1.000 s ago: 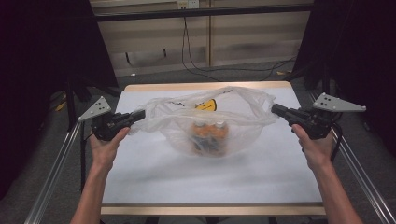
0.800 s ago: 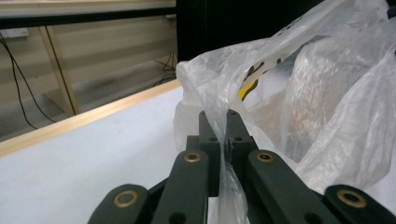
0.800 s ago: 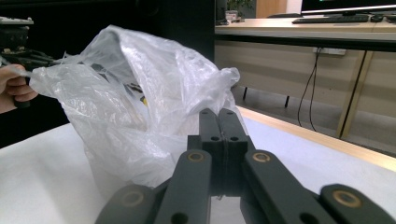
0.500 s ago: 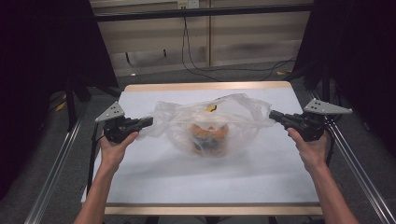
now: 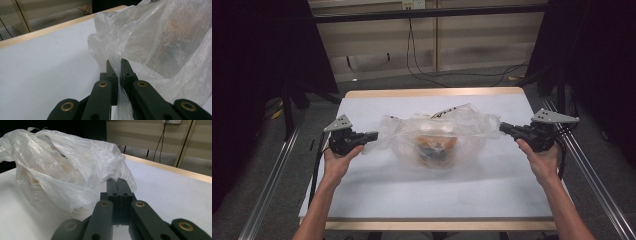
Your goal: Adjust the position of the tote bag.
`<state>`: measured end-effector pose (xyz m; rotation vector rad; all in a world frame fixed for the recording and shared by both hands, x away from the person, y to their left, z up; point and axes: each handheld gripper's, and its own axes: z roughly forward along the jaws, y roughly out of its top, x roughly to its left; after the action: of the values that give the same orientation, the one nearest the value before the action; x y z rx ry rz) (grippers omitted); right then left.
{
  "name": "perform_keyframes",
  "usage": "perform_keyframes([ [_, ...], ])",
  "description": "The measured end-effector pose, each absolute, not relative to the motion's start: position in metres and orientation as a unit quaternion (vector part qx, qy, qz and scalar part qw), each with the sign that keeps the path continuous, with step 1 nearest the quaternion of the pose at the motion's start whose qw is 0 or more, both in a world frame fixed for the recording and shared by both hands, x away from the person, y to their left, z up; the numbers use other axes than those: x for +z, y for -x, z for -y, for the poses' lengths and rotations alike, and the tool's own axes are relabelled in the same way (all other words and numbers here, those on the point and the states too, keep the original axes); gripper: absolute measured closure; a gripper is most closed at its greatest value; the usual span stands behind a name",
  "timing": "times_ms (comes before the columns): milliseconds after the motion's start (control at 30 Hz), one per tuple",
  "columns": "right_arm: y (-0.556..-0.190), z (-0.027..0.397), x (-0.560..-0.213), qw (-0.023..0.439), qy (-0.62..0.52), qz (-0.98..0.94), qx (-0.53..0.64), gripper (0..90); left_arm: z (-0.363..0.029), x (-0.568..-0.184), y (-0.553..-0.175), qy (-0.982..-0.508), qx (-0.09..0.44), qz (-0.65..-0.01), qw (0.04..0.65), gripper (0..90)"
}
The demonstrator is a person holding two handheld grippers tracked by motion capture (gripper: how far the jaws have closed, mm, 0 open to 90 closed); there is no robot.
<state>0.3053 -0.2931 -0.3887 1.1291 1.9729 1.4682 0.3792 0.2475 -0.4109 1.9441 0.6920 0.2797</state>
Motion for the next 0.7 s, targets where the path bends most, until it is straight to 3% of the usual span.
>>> perform_keyframes([
  [700, -0.301, 0.299, -0.415, 0.205, -0.424, -0.744, 0.474, 90.0, -0.237, -0.445, -0.374, -0.859, 0.088, -0.269, 0.426, 88.5],
])
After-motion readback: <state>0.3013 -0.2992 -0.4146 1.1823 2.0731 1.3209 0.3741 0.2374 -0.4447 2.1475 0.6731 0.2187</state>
